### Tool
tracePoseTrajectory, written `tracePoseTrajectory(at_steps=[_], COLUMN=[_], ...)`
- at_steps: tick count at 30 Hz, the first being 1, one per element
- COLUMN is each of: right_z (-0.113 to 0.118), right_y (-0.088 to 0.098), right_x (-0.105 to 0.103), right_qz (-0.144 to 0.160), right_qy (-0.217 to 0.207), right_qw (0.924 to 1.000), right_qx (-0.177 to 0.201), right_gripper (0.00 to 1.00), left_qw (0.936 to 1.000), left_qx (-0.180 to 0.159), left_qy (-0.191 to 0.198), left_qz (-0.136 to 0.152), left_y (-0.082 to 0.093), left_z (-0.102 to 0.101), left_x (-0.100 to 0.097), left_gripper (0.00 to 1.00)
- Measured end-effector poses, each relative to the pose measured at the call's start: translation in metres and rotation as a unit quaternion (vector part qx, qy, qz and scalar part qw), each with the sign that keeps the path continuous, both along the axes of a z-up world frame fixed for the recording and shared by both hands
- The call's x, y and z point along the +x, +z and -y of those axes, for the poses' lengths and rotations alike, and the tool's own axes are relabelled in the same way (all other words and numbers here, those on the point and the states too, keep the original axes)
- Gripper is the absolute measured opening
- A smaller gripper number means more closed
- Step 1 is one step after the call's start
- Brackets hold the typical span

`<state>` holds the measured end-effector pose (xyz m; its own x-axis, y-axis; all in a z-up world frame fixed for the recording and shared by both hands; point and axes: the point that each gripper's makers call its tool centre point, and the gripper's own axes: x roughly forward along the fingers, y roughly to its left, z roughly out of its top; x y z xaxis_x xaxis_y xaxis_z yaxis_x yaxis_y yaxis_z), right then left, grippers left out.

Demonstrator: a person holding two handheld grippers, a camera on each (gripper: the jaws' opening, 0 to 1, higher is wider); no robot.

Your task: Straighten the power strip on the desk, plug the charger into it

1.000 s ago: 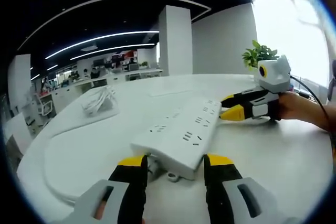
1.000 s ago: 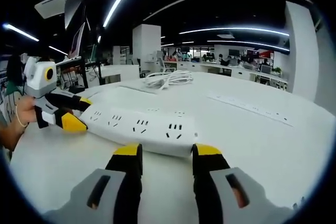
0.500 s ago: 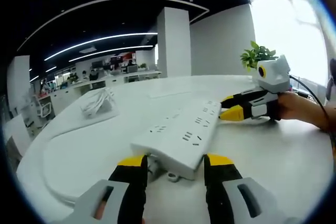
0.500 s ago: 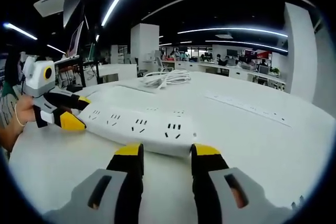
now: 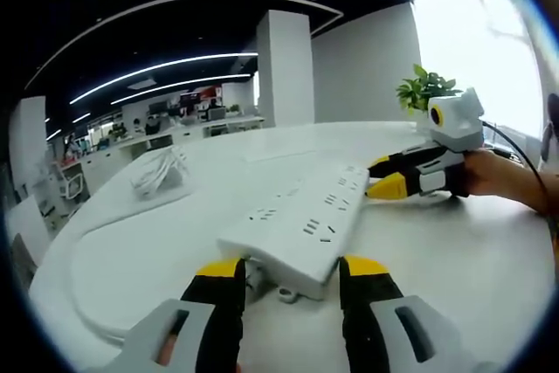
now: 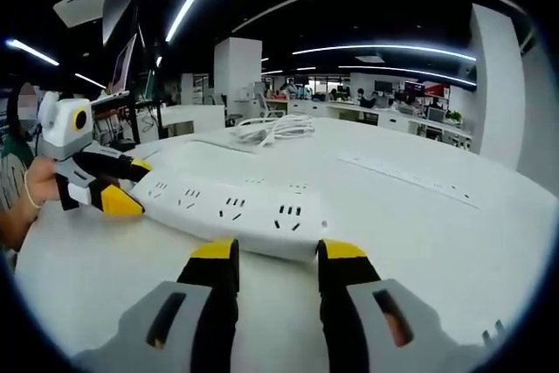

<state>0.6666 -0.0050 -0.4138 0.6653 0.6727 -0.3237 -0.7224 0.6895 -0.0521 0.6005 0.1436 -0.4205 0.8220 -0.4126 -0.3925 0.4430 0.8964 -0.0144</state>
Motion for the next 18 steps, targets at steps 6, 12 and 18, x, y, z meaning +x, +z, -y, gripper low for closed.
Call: tracePoseTrajectory(at_steps=[6,12,18], right_z=[0.0019,0.0033,0.0050], right_y=[0.0001,0.0001,-0.0001], right_x=[-0.0018,-0.0018,-0.0022], right_qz=[-0.001,-0.003,-0.003], right_qy=[-0.002,-0.003,-0.004], right_qw=[1.0000,1.0000,1.0000], right_qx=[0.001,0.001,-0.001], right_gripper=[0.34,0.34,0.33], left_qw=[1.0000,1.0000,0.9999], left_qx=[0.002,0.002,0.005], left_qy=[-0.005,-0.009,-0.014], left_qz=[-0.002,-0.002,-0.004], left_y=[-0.0001,-0.0003,-0.0004], left_z=[0.0010,0.0016,0.0020], left_x=[0.0009,0.0010,0.0016], left_gripper=[0.43,0.43,0.43])
